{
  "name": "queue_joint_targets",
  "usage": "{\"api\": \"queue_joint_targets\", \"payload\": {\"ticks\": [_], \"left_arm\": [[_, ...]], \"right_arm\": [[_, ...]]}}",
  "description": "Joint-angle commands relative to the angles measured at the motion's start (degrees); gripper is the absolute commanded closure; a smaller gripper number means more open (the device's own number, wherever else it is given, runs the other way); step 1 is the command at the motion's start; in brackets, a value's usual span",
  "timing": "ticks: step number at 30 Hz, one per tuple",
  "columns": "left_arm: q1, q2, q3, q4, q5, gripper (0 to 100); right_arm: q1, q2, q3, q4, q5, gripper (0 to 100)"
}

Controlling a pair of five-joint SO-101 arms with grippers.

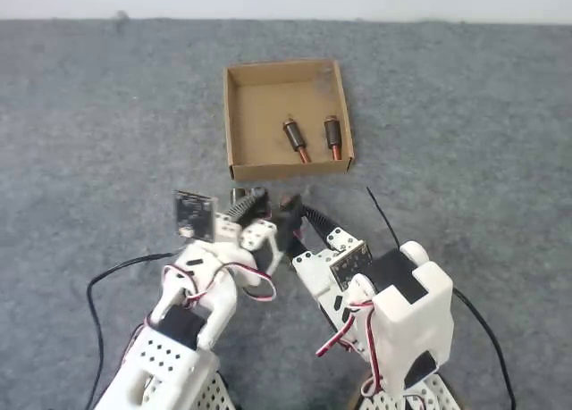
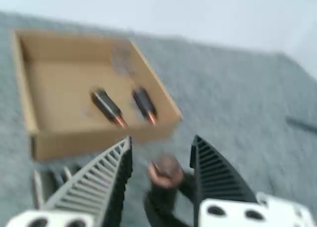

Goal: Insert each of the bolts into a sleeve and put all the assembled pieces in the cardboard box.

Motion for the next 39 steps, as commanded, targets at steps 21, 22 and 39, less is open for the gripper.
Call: {"api": "queue_joint_targets", "payload": {"ticks": [21, 22, 39], "left_arm": [[-14.6, -24.8, -0.6, 21.7, 0.0, 88], [-15.9, -24.8, -0.6, 22.8, -0.1, 91], [-39.7, -24.5, -0.6, 44.6, -19.8, 98]], "right_arm": [[0.7, -0.5, 0.0, 0.0, -0.7, 99.1], [0.7, -0.5, 0.0, 0.0, -0.7, 99.1], [2.3, -0.8, -0.2, -0.7, 4.0, 99.1]]}}
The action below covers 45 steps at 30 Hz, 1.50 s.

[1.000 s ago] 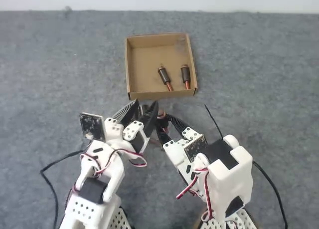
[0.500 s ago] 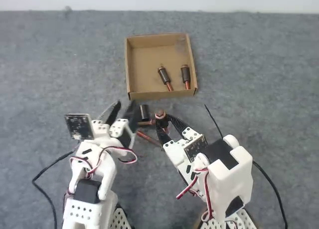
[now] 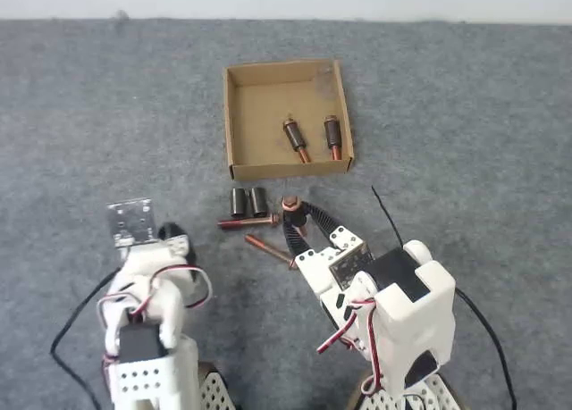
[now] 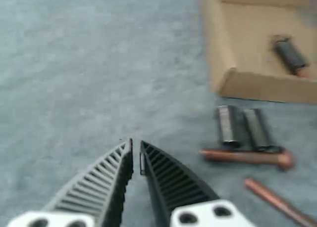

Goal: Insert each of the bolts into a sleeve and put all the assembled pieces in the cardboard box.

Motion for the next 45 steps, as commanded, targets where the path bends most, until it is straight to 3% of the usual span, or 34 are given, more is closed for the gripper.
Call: {"api": "queue_joint_targets", "payload": {"ticks": [1, 14, 17, 45], "left_arm": [[-6.9, -0.2, -0.8, 0.4, -5.0, 98], [-5.8, -0.1, -0.8, 0.5, -5.7, 98], [-5.8, -0.1, -0.8, 0.5, -5.7, 98], [-5.8, -0.1, -0.8, 0.1, -5.8, 98]], "right_arm": [[1.0, -0.8, -0.4, -0.8, 1.6, 99.1], [12.0, -0.8, -21.7, 0.0, 1.6, 99.1], [12.6, -0.9, -27.4, 4.6, 1.7, 99.1], [18.0, -0.4, -76.7, 96.4, 1.1, 99.1]]}}
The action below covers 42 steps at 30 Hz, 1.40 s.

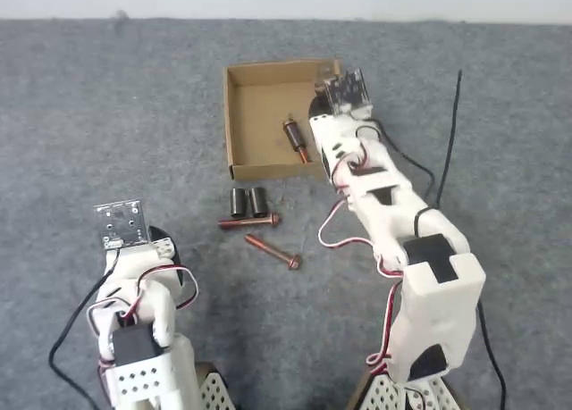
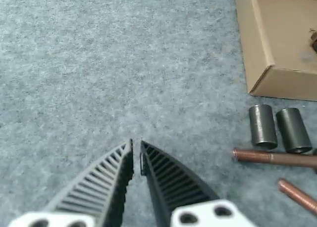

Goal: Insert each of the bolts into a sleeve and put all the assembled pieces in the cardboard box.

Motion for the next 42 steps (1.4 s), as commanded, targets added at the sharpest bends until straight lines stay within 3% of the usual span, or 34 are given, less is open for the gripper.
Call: {"api": "queue_joint_targets", "payload": {"ticks": [1, 5, 11, 22, 30, 36, 42], "left_arm": [[-0.1, -0.1, -0.8, -0.2, -0.6, 98], [-0.1, -0.1, -0.8, -0.2, -0.6, 98], [-0.1, -0.1, -0.8, -0.2, -0.6, 98], [-0.1, -0.1, -0.8, -0.2, -0.6, 98], [-0.1, -0.1, -0.8, -0.3, -0.6, 98], [-0.1, -0.1, -0.8, -0.3, -0.6, 98], [-0.1, -0.1, -0.8, -0.3, -0.6, 98]], "right_arm": [[0.2, -0.7, -11.3, 15.4, 0.3, 99.1], [0.1, -0.7, -19.5, 30.5, 0.1, 99.1], [0.0, 0.2, -33.0, 51.7, -6.6, 99.0], [-2.4, 19.0, -63.6, 76.4, -7.1, 99.0], [-4.5, 30.3, -81.4, 85.9, -10.7, 99.1], [-4.8, 36.8, -87.6, 86.9, -11.6, 98.7], [-5.2, 38.4, -91.3, 91.8, -12.5, 83.4]]}}
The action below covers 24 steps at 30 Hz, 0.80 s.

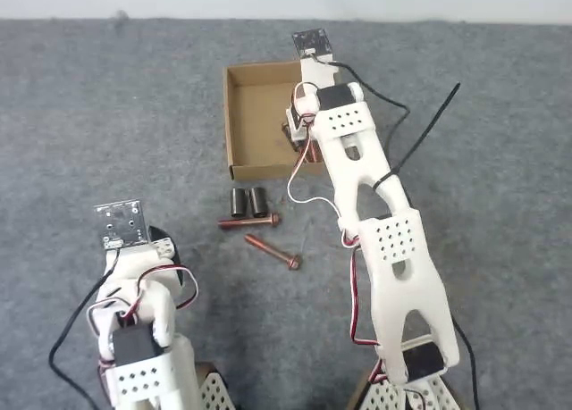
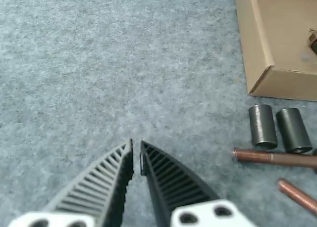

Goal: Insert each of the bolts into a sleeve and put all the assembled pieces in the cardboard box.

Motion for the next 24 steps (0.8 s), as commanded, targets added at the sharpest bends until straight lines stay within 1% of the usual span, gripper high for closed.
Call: {"api": "queue_joint_targets", "payload": {"ticks": [1, 4, 10, 13, 16, 19, 24], "left_arm": [[-0.1, -0.1, -0.8, -0.3, -0.6, 98], [-0.1, -0.1, -0.8, -0.3, -0.6, 98], [-0.1, -0.1, -0.8, -0.3, -0.6, 98], [-0.1, -0.1, -0.8, -0.3, -0.6, 98], [-0.1, -0.1, -0.8, -0.7, -0.6, 98], [-0.1, -0.1, -0.8, -1.0, -0.6, 98], [-0.1, -0.1, -0.8, -1.0, -0.6, 98]], "right_arm": [[-1.3, -1.4, -6.3, 4.8, -0.6, 81.8], [-1.4, -1.4, -8.8, 7.3, -0.6, 82.5], [-1.5, -1.8, -16.7, 14.9, -0.8, 88.3], [-1.5, -1.3, -22.8, 20.6, -0.8, 92.5], [-1.3, -1.2, -26.4, 26.0, -0.8, 99.2], [-0.6, -1.4, -27.5, 28.9, -0.8, 98.7], [2.1, -1.8, -27.3, 29.3, -0.8, 99.3]]}}
